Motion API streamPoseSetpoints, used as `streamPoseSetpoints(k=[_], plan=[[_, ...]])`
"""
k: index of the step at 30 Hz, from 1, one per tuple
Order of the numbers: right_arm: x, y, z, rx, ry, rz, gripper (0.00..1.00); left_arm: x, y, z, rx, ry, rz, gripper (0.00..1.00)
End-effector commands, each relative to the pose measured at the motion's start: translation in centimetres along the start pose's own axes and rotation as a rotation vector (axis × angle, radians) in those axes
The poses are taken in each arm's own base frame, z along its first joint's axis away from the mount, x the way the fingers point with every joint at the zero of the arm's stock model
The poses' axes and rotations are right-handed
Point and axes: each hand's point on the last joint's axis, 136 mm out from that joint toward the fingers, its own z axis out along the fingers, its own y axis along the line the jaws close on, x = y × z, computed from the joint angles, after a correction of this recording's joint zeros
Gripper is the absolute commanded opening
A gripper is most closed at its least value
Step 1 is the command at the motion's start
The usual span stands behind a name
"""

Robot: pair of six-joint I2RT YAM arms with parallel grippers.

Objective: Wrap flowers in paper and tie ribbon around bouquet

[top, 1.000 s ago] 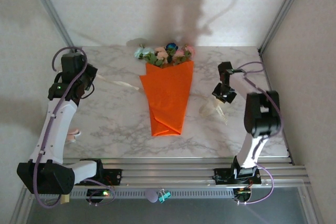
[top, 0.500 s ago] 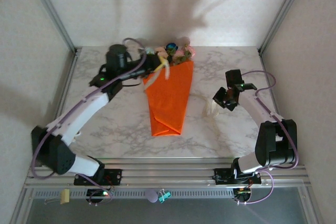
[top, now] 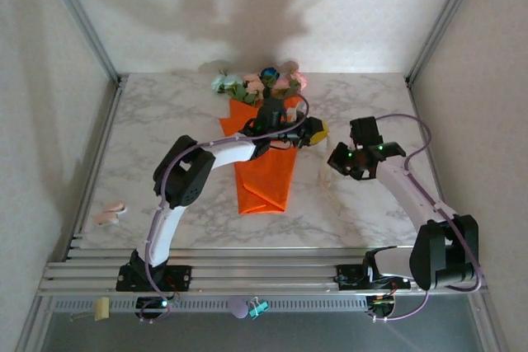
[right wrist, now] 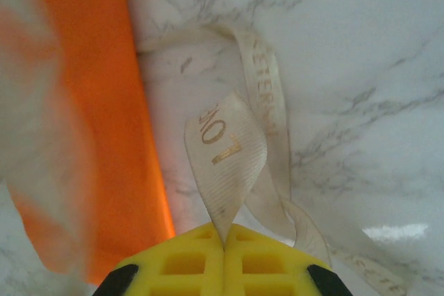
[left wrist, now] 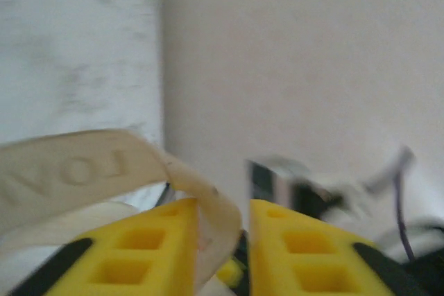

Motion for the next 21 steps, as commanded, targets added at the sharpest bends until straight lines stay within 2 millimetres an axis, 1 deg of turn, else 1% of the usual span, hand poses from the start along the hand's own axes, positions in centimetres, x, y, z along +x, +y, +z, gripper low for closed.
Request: streamPoseSetpoints(k=[1, 3, 5, 6, 9, 10, 12, 13, 14, 17, 18, 19, 21], plan=[[2.4, 0.0, -0.4, -0.016, 0.047, -0.039, 0.0, -2.0, -2.4, -1.5, -0.053, -0.081, 0.071, 0.38], [3.3, 0.0, -0.5, -0.019, 0.062, -0.062, 0.0, -1.8, -1.0, -1.3, -0.116, -0.055, 0.05, 0.42], [4.2, 0.0, -0.5, -0.027, 0.084, -0.079, 0.0, -1.9, -0.5, -1.2, -0.16, -0.05, 0.045, 0.48], [4.5, 0.0, -0.5, -0.031, 0.094, -0.087, 0.0, -2.1, -1.0, -1.3, -0.167, -0.058, 0.056, 0.52], [5.5, 0.0, -0.8, -0.037, 0.117, -0.121, 0.0, -3.1, -3.5, -2.2, -0.179, -0.112, 0.064, 0.55], [5.7, 0.1, -0.9, -0.039, 0.124, -0.131, 0.0, -3.5, -4.5, -2.8, -0.185, -0.142, 0.067, 0.55], [6.1, -0.1, -1.2, -0.035, 0.139, -0.141, 0.0, -4.0, -5.7, -4.5, -0.223, -0.212, 0.063, 0.55], [6.3, -0.3, -1.2, -0.027, 0.148, -0.145, 0.0, -4.1, -5.5, -5.6, -0.272, -0.244, 0.048, 0.55], [6.5, -0.5, -1.3, -0.021, 0.155, -0.147, 0.0, -4.2, -4.7, -6.9, -0.336, -0.274, 0.019, 0.54], [7.2, -0.9, -1.6, -0.01, 0.176, -0.155, 0.0, -3.7, 0.6, -12.0, -0.592, -0.336, -0.093, 0.52], [7.5, -0.9, -1.8, -0.012, 0.185, -0.16, 0.0, -3.3, 2.7, -13.8, -0.68, -0.359, -0.125, 0.53], [7.8, -1.0, -1.9, -0.012, 0.194, -0.165, 0.0, -2.9, 4.0, -15.3, -0.72, -0.379, -0.146, 0.53], [8.6, -1.1, -2.0, -0.017, 0.217, -0.171, 0.0, -2.2, 6.6, -17.3, -0.74, -0.42, -0.237, 0.54]])
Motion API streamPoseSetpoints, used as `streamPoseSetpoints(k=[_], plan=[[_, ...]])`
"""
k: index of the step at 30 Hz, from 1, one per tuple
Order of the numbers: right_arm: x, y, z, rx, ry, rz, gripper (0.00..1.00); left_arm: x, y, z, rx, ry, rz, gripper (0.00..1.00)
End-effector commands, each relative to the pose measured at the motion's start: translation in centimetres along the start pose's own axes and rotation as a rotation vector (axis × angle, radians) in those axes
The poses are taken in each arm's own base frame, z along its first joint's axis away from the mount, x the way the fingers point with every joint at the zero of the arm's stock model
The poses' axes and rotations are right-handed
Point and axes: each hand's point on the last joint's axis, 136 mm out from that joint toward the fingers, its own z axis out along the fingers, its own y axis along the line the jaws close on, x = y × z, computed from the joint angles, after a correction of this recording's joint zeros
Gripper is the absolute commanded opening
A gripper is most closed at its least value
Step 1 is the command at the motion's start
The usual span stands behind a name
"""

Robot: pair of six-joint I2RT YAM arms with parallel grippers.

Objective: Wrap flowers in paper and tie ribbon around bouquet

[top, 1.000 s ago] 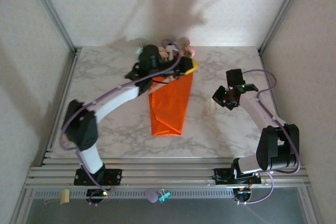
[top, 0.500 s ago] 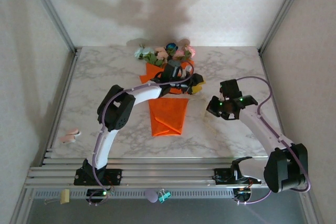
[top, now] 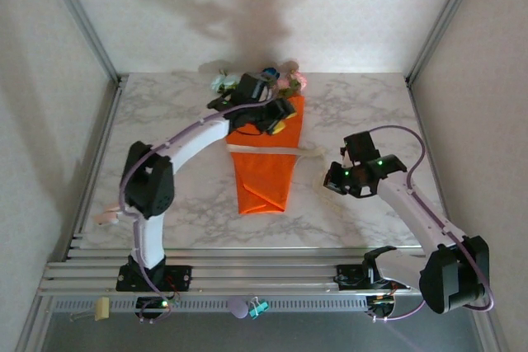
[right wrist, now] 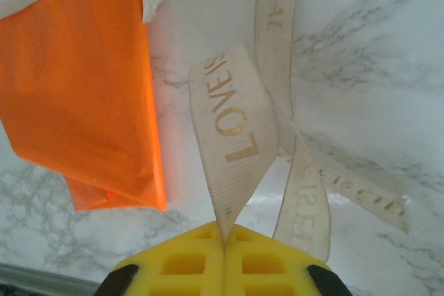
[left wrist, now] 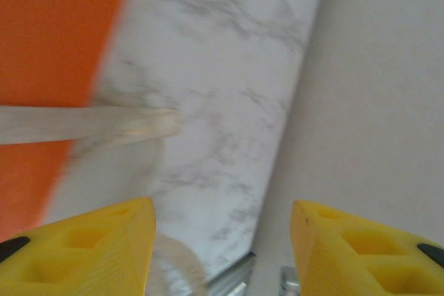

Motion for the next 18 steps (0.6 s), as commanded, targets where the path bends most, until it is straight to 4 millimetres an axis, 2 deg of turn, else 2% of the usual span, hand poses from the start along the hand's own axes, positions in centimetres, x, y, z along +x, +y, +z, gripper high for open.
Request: streamPoseSetpoints(k=[1, 4, 8, 12, 15, 18], plan=[[2.5, -0.2, -0.1, -0.005, 0.077, -0.034, 0.0, -0.3, 9.7, -1.1, -0.258, -0.057, -0.161, 0.54], [3.4, 0.3, 0.3, -0.024, 0.105, -0.067, 0.0, -1.2, 12.1, -0.6, -0.256, -0.104, -0.278, 0.53], [4.4, 1.5, 1.0, -0.052, 0.153, -0.122, 0.0, -2.7, 12.6, 1.2, -0.229, -0.144, -0.316, 0.53], [5.6, 3.3, 1.5, -0.078, 0.213, -0.207, 0.0, -3.6, 14.5, 2.9, -0.298, -0.166, -0.304, 0.54], [6.5, 4.5, 1.6, -0.096, 0.252, -0.264, 0.0, -3.1, 16.2, 4.1, -0.331, -0.128, -0.324, 0.48], [7.4, 6.0, 1.9, -0.132, 0.288, -0.311, 0.0, -3.0, 16.3, 4.5, -0.308, -0.133, -0.332, 0.39]])
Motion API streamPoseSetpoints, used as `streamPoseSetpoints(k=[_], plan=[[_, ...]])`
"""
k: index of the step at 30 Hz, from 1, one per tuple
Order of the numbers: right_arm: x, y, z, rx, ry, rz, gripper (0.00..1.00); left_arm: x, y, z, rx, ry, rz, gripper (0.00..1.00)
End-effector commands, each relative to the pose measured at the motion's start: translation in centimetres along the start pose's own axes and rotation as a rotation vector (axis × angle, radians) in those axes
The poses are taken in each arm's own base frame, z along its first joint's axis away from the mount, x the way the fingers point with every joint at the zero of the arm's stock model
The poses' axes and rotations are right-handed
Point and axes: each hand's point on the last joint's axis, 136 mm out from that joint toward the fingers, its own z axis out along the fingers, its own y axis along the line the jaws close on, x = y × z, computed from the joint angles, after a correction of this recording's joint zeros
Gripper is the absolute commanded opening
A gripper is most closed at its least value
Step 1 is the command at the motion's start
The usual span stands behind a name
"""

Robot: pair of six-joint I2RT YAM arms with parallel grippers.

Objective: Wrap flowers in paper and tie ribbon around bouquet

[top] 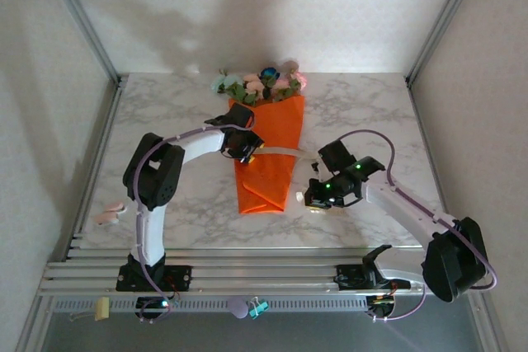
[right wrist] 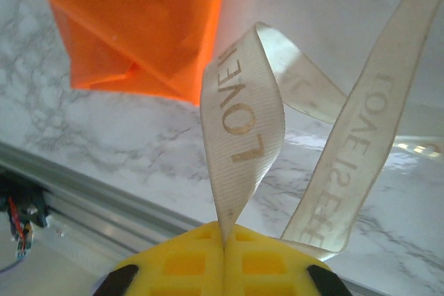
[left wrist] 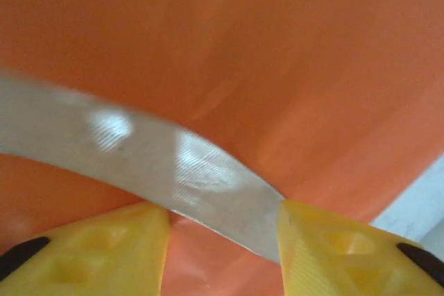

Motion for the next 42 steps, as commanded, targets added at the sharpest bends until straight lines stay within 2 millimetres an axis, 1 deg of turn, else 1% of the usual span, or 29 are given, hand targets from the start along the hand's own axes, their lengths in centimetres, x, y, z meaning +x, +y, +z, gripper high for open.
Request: streamPoseSetpoints(k=[1, 2, 4, 6, 8, 10, 12, 15, 18, 19, 21, 23, 24, 26, 28, 30, 32, 34, 37, 39, 42], plan=[[0.0, 3.0, -0.2, -0.077, 0.032, -0.096, 0.0, -0.4, -1.1, 0.1, 0.049, -0.025, -0.01, 0.36], [0.0, 3.9, -0.1, -0.101, 0.04, -0.127, 0.0, -0.4, -1.5, -0.1, 0.062, -0.026, -0.007, 0.32], [-0.5, 6.1, -0.2, -0.16, 0.055, -0.182, 0.0, -0.3, -1.8, -0.3, 0.074, -0.023, -0.001, 0.28], [-1.6, 8.5, -0.8, -0.226, 0.059, -0.234, 0.0, -0.1, -2.1, -0.3, 0.096, -0.01, 0.001, 0.23], [-3.0, 10.6, -1.4, -0.279, 0.053, -0.282, 0.0, 0.2, -2.0, -0.4, 0.105, 0.004, 0.0, 0.21], [-5.1, 12.5, -1.7, -0.314, 0.036, -0.302, 0.0, 0.3, -2.0, -0.5, 0.115, 0.008, 0.0, 0.2], [-7.7, 14.5, -1.9, -0.37, 0.016, -0.309, 0.0, 0.5, -1.8, -0.8, 0.126, 0.012, -0.002, 0.19], [-11.6, 16.4, -1.2, -0.437, 0.001, -0.276, 0.0, 0.7, -1.4, -1.0, 0.13, 0.018, -0.003, 0.21], [-15.2, 16.7, 0.1, -0.474, -0.014, -0.218, 0.0, 0.9, -1.2, -1.2, 0.16, 0.035, -0.003, 0.24], [-16.5, 16.6, 0.4, -0.485, -0.027, -0.196, 0.0, 0.9, -1.0, -1.3, 0.172, 0.046, -0.008, 0.25], [-18.8, 16.2, 0.8, -0.503, -0.056, -0.149, 0.0, 0.7, -1.0, -2.0, 0.19, 0.039, -0.02, 0.28], [-21.1, 15.6, 0.8, -0.532, -0.092, -0.095, 0.0, -0.1, -0.9, -3.7, 0.19, -0.011, -0.03, 0.36], [-21.9, 15.3, 0.7, -0.544, -0.106, -0.077, 0.0, -0.5, -1.0, -4.7, 0.196, -0.037, -0.032, 0.4], [-23.6, 14.8, 0.7, -0.558, -0.131, -0.036, 0.0, -1.4, -1.0, -7.1, 0.196, -0.113, -0.04, 0.45], [-24.6, 14.4, 1.0, -0.56, -0.136, -0.005, 0.0, -1.9, -0.8, -9.1, 0.192, -0.166, -0.045, 0.48], [-25.4, 14.0, 1.6, -0.544, -0.141, 0.025, 0.0, -2.1, 0.0, -10.1, 0.176, -0.189, -0.065, 0.49], [-26.5, 13.7, 2.1, -0.549, -0.162, 0.066, 0.0, -2.2, 0.8, -10.4, 0.17, -0.194, -0.098, 0.49], [-27.8, 13.0, 2.3, -0.558, -0.2, 0.121, 0.0, -2.3, 1.0, -10.1, 0.188, -0.173, -0.113, 0.49], [-29.5, 11.9, 2.5, -0.573, -0.248, 0.209, 0.0, -2.2, -0.4, -9.6, 0.236, -0.142, -0.09, 0.46], [-30.2, 11.5, 2.9, -0.571, -0.255, 0.247, 0.0, -2.0, -1.2, -9.3, 0.238, -0.122, -0.076, 0.46], [-30.6, 10.3, 4.0, -0.499, -0.245, 0.293, 0.0, -2.3, -0.9, -9.4, 0.165, -0.147, -0.014, 0.48]])
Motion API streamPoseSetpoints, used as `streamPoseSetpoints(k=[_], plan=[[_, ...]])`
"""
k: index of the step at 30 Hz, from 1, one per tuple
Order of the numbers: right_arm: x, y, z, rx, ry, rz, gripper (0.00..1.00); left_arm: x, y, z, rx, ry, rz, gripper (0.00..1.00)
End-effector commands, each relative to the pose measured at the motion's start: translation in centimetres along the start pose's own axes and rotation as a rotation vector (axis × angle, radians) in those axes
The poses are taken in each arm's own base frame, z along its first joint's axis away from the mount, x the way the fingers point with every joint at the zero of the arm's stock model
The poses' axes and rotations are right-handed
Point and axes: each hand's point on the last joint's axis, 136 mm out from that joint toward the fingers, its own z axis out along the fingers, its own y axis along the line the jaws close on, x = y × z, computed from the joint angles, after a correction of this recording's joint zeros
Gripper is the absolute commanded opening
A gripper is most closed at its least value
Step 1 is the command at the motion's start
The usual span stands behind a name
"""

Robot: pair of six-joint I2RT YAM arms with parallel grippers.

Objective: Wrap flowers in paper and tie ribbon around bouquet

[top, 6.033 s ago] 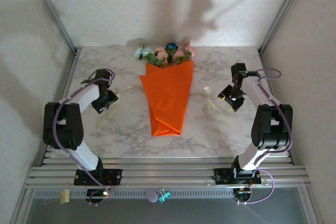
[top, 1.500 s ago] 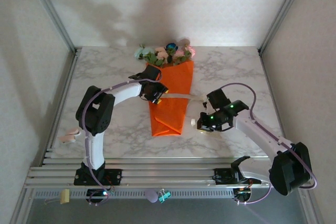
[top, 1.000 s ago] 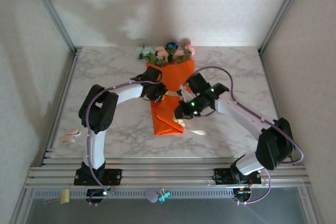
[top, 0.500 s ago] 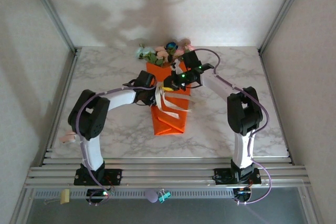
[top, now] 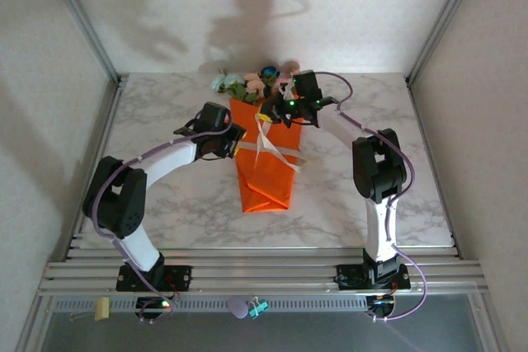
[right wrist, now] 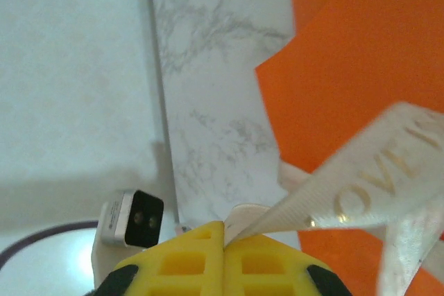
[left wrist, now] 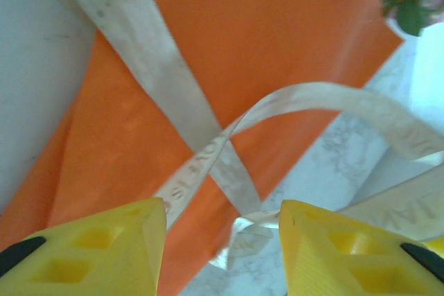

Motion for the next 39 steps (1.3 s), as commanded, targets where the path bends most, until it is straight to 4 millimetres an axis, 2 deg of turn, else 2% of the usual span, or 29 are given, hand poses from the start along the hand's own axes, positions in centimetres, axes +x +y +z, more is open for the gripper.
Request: streamPoseSetpoints(k=[1, 3, 8, 11, 15, 22, 25, 27, 31, 33, 35, 37, 39], plan=[[-1.6, -2.2, 0.6, 0.081, -0.046, 0.089, 0.0, -0.6, -0.9, -1.0, -0.043, -0.031, 0.106, 0.49], [-2.0, -3.0, 0.5, 0.112, -0.064, 0.107, 0.0, -0.4, -0.6, -0.9, -0.076, -0.027, 0.198, 0.5], [-4.1, -3.6, -1.2, 0.11, -0.173, 0.157, 0.0, 2.3, 1.9, 2.1, -0.205, 0.112, 0.35, 0.5], [-5.0, -4.0, -2.3, 0.098, -0.235, 0.185, 0.0, 2.0, 2.9, 3.0, -0.3, 0.078, 0.411, 0.5], [-6.0, -4.6, -4.3, 0.044, -0.347, 0.235, 0.0, 0.5, 2.4, 3.0, -0.329, -0.001, 0.418, 0.52], [-6.5, -5.9, -7.4, -0.041, -0.554, 0.3, 0.0, 1.1, 1.0, 4.4, -0.241, 0.023, 0.329, 0.53], [-6.4, -5.9, -7.6, -0.046, -0.567, 0.31, 0.0, 1.0, -0.1, 4.5, -0.236, 0.018, 0.343, 0.54], [-6.4, -5.9, -7.7, -0.033, -0.574, 0.311, 0.0, 0.6, -0.2, 4.5, -0.261, 0.009, 0.363, 0.53], [-7.3, -6.0, -9.7, -0.05, -0.699, 0.312, 0.0, -0.5, 0.6, 4.6, -0.317, -0.012, 0.371, 0.54], [-7.9, -5.2, -9.4, -0.091, -0.701, 0.295, 0.0, -1.3, 1.1, 4.9, -0.33, -0.025, 0.346, 0.54], [-7.9, -4.5, -8.3, -0.098, -0.655, 0.275, 0.0, -1.8, 1.2, 5.5, -0.316, -0.029, 0.305, 0.54], [-7.6, -4.0, -7.2, -0.1, -0.624, 0.256, 0.0, -2.1, 1.0, 6.2, -0.298, -0.027, 0.265, 0.54], [-6.8, -4.3, -6.0, -0.069, -0.586, 0.26, 0.0, -2.3, 0.7, 6.8, -0.288, -0.03, 0.246, 0.53]])
